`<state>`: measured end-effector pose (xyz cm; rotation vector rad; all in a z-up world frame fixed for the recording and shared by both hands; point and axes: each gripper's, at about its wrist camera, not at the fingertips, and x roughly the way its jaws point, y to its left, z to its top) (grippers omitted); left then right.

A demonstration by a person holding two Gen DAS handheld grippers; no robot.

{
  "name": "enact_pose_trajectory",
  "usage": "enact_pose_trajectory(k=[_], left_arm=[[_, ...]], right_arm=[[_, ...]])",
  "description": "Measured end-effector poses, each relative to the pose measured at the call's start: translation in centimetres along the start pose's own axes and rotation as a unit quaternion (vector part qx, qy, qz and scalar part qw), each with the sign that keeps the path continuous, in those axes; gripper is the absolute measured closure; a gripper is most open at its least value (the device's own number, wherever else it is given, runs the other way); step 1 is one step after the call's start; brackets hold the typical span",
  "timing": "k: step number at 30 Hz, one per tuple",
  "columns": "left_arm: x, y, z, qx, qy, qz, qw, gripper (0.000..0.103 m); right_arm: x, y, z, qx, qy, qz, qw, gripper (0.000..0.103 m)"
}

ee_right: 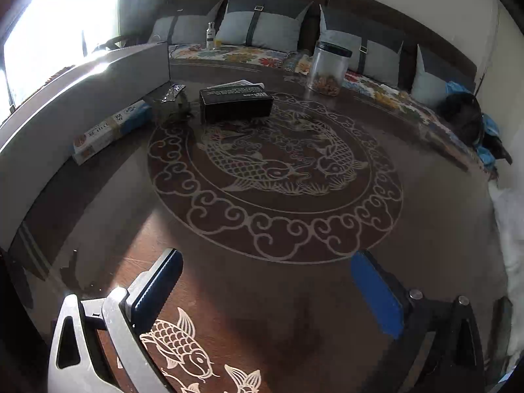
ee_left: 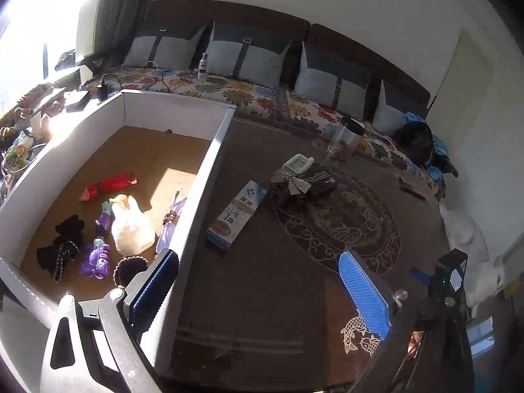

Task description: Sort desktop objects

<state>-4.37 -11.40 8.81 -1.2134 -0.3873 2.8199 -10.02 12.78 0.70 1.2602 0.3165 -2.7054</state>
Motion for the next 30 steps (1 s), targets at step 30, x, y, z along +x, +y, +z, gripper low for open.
enact_pose_trajectory(k=[30], left_arm=[[20.1,-13.8,-6.6,0.119,0.069,0.062,0.9886,0.000]], right_arm=[[4.7,-7.0,-1.2,0.118,0.040,-0.016,0.992,0.000]])
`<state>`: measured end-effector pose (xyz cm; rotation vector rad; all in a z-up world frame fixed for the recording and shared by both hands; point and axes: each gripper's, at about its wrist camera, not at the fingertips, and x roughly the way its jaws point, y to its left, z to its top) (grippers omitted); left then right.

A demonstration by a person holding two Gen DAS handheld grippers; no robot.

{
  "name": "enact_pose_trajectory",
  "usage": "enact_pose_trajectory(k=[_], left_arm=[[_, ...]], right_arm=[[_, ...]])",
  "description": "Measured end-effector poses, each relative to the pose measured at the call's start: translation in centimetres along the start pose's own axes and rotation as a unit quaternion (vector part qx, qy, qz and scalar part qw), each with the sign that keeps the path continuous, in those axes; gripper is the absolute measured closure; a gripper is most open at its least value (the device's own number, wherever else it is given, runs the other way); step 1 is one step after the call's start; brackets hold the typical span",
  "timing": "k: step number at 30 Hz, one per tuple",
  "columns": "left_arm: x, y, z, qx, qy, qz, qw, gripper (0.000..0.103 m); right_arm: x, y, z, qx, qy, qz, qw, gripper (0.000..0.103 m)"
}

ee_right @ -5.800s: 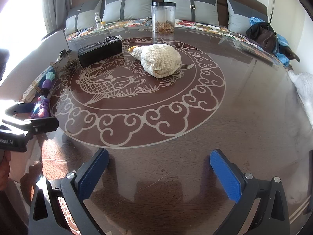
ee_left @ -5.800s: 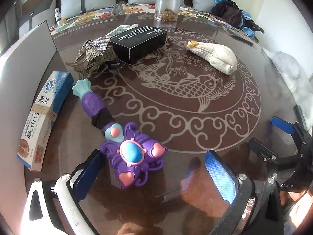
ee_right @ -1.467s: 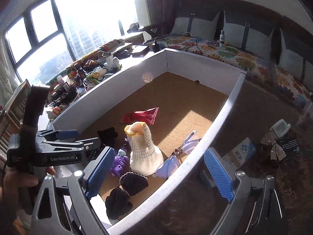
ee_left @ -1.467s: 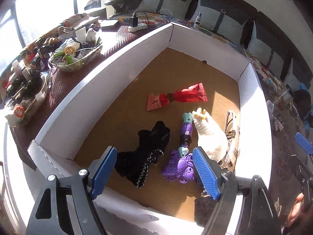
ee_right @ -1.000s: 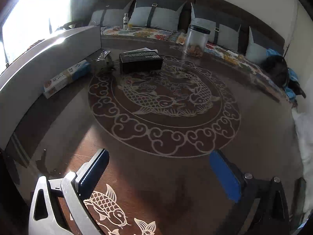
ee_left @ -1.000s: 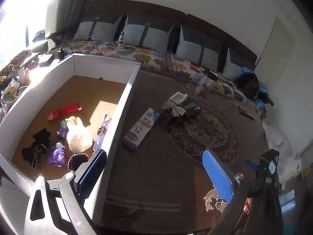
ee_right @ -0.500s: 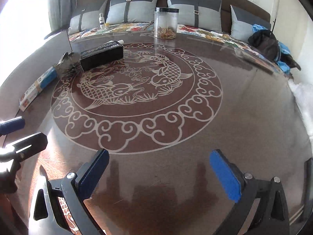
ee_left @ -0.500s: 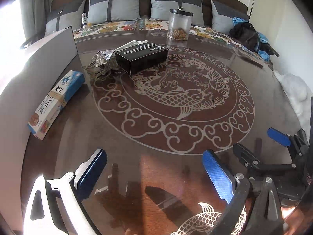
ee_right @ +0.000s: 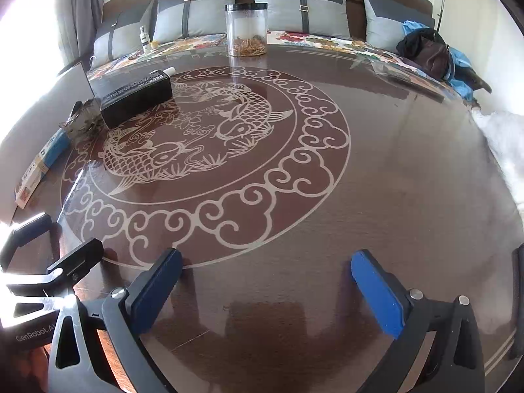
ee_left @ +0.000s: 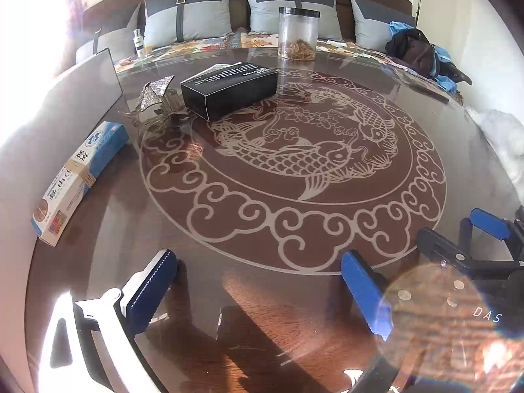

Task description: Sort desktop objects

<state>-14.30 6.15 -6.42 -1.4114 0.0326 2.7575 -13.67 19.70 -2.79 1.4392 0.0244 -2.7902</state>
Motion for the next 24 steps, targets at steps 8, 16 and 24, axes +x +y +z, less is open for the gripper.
enact_pose_trajectory(k=[8,16,24], left_arm=[[0.04,-0.01,0.08,0.000,0.000,0.000,1.0000,0.000],[0.08,0.00,0.09,-0.001,0.000,0.000,1.0000,0.000],[0.10,0.02,0.13,-0.001,0.000,0.000,1.0000,0.000]], right_arm=[[0.12,-0.03,0.11,0.002,0.000,-0.002,1.000,0.000],[0.13,-0.03,0.15,0.003,0.000,-0.003,1.000,0.000],[0.13,-0.01,0.16,0.002,0.000,-0.004,1.000,0.000]])
